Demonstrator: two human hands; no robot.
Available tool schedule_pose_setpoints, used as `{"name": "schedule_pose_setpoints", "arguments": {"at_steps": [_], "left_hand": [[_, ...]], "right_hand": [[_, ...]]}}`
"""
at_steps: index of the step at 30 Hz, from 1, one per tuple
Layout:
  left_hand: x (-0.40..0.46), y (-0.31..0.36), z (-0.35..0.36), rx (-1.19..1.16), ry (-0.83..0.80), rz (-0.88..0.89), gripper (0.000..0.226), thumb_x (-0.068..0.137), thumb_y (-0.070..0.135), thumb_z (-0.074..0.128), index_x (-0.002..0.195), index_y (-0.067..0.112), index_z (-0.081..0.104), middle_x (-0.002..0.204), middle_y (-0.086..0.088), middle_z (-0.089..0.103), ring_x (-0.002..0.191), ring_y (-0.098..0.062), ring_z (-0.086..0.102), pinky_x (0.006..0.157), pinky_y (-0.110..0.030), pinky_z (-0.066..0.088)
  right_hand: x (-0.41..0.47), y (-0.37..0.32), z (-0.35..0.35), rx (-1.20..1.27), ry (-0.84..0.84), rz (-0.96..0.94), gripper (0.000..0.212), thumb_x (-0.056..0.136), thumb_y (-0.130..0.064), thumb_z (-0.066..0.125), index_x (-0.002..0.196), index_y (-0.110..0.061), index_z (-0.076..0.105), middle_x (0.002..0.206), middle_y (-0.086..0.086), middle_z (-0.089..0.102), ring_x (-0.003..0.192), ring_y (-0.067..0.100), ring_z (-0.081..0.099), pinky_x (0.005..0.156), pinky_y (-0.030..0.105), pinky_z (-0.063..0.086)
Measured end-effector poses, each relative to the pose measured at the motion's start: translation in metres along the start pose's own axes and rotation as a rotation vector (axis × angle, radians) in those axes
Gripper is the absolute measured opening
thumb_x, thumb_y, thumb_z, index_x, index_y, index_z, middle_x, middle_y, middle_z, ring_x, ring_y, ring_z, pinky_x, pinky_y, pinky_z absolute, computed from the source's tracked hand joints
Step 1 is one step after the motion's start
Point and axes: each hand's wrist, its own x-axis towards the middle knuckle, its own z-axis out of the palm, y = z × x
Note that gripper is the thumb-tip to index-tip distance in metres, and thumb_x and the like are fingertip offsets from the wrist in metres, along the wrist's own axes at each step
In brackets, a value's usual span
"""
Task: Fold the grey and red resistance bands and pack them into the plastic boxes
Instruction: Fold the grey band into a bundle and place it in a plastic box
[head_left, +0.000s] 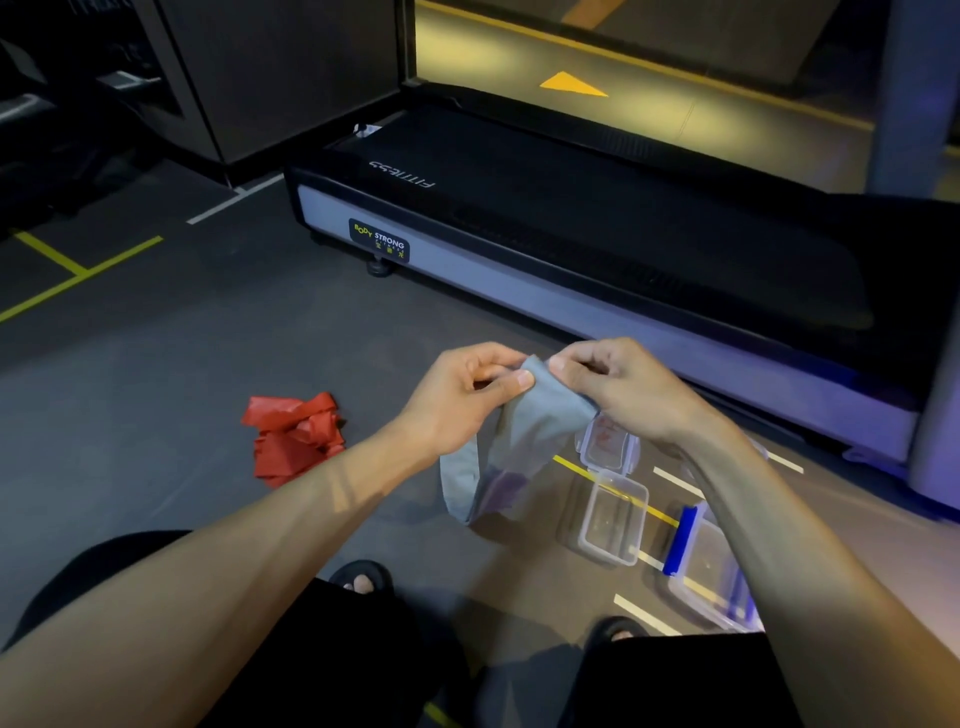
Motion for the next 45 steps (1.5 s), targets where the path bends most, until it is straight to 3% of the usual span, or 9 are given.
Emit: {"name": "schedule_pose_setpoints", "arguments": {"at_steps": [4,8,12,20,29,32,37,40,45], "left_hand": [[-0.0004,0.0005,0.0032,-0.047,0.005,0.000,0.016,0.096,0.009,0.067,0.111,0.003,0.070,0.082,-0.002,0.076,0.082,-0.011,0.070,0.080,-0.025,0.055],[-0.0007,0.0005,0.0035,-0.091,-0.037,0.002,0.022,0.097,0.010,0.066,0.119,0.009,0.069,0.095,-0.007,0.079,0.093,-0.015,0.072,0.088,-0.028,0.056],[-0.0017,-0.0016,0.0037,-0.094,-0.057,-0.008,0.015,0.097,0.008,0.066,0.110,0.013,0.070,0.099,-0.013,0.078,0.089,-0.016,0.073,0.084,-0.028,0.056],[-0.0001,0.0000,0.0054,-0.094,-0.049,0.016,0.019,0.098,0.008,0.065,0.115,0.011,0.070,0.095,-0.014,0.077,0.090,-0.019,0.072,0.088,-0.032,0.057],[-0.0008,0.0019,0.0067,-0.030,-0.039,0.025,0.011,0.097,0.011,0.066,0.105,0.016,0.072,0.082,0.006,0.076,0.080,-0.006,0.070,0.077,-0.021,0.052],[-0.0008,0.0011,0.0067,-0.026,-0.016,0.030,0.009,0.097,0.009,0.066,0.103,0.004,0.071,0.076,0.007,0.074,0.072,-0.003,0.066,0.071,-0.019,0.050],[-0.0007,0.0031,0.0074,-0.082,-0.056,0.017,0.014,0.100,0.007,0.061,0.112,0.006,0.067,0.069,0.014,0.069,0.066,0.003,0.060,0.068,-0.014,0.048],[-0.0015,0.0000,0.0054,-0.086,-0.086,0.001,0.012,0.099,0.008,0.062,0.108,0.012,0.069,0.086,0.003,0.075,0.080,-0.007,0.068,0.077,-0.020,0.053],[-0.0020,0.0010,0.0039,-0.049,-0.085,-0.011,0.011,0.099,0.008,0.063,0.091,0.011,0.070,0.077,0.004,0.073,0.070,-0.006,0.065,0.070,-0.021,0.051]], "right_hand": [[-0.0014,-0.0016,-0.0005,0.060,-0.024,0.016,0.010,0.093,-0.018,0.074,0.102,-0.014,0.076,0.097,0.007,0.078,0.082,0.009,0.068,0.078,0.024,0.054],[0.0016,0.0013,-0.0001,0.039,0.051,0.018,0.013,0.091,-0.016,0.077,0.104,-0.014,0.076,0.094,0.006,0.078,0.078,0.014,0.070,0.078,0.031,0.056],[-0.0006,-0.0029,-0.0043,0.071,0.088,0.023,0.017,0.091,-0.018,0.077,0.107,-0.016,0.074,0.092,0.003,0.072,0.074,0.011,0.064,0.070,0.022,0.054],[-0.0006,-0.0001,-0.0072,0.038,0.066,-0.001,0.008,0.098,-0.025,0.069,0.101,-0.021,0.075,0.094,0.020,0.074,0.081,0.019,0.063,0.080,0.037,0.048],[0.0001,0.0029,-0.0068,-0.111,-0.034,-0.020,0.037,0.099,-0.044,0.050,0.097,-0.016,0.073,0.093,0.017,0.071,0.076,0.022,0.058,0.076,0.045,0.048],[-0.0016,-0.0004,-0.0043,-0.115,-0.067,-0.038,0.046,0.089,-0.059,0.056,0.096,-0.017,0.074,0.095,0.017,0.071,0.079,0.026,0.061,0.079,0.046,0.050],[-0.0004,-0.0019,-0.0021,-0.143,0.008,-0.084,0.031,0.085,-0.052,0.066,0.095,-0.024,0.076,0.090,0.010,0.073,0.085,0.037,0.065,0.081,0.055,0.053],[0.0015,-0.0022,-0.0050,-0.109,0.079,-0.089,0.012,0.094,-0.030,0.073,0.104,-0.025,0.075,0.093,0.011,0.073,0.076,0.025,0.066,0.080,0.047,0.056],[0.0006,-0.0043,-0.0089,-0.058,0.105,-0.082,0.010,0.093,-0.025,0.074,0.102,-0.021,0.072,0.095,0.014,0.073,0.075,0.018,0.060,0.075,0.038,0.051]]}}
